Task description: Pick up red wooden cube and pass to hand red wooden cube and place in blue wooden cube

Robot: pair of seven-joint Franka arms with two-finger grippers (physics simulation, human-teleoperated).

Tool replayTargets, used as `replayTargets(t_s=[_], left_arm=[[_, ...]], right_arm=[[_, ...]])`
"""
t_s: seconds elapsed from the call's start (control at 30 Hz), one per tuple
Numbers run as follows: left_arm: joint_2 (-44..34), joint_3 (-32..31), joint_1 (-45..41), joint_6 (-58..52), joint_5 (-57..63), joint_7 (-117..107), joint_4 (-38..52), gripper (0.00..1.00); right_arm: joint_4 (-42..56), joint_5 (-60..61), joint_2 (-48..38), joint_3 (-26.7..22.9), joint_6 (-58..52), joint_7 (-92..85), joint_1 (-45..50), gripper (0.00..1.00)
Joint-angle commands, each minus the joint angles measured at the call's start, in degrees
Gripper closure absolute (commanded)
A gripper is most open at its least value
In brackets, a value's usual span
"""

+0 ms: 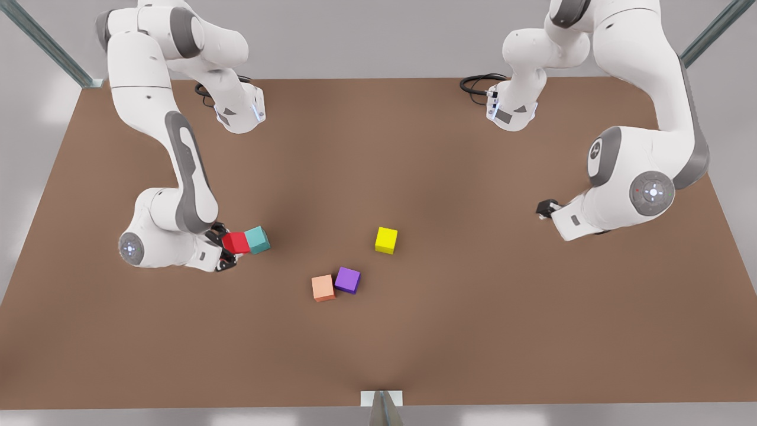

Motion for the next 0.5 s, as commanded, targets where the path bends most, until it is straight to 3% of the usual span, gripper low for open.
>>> replayTargets(t_s=[0.0,0.13,0.47], left_arm=[[-2.0,1.3,-0.6,-4.6,0.2,-9.7,-0.1,0.00],[-0.8,0.4,-0.8,-3.1,-1.4,-10.1,0.6,0.00],[0.0,0.4,0.1,-3.5,-1.4,-10.2,0.5,0.00]], right_arm=[[-2.6,-4.7,-1.5,0.0,12.3,47.4,1.6,0.60],[-9.3,-7.1,-4.3,0.1,19.6,61.3,3.5,0.60],[-20.1,-7.2,-7.6,0.4,28.8,63.5,7.1,0.61]])
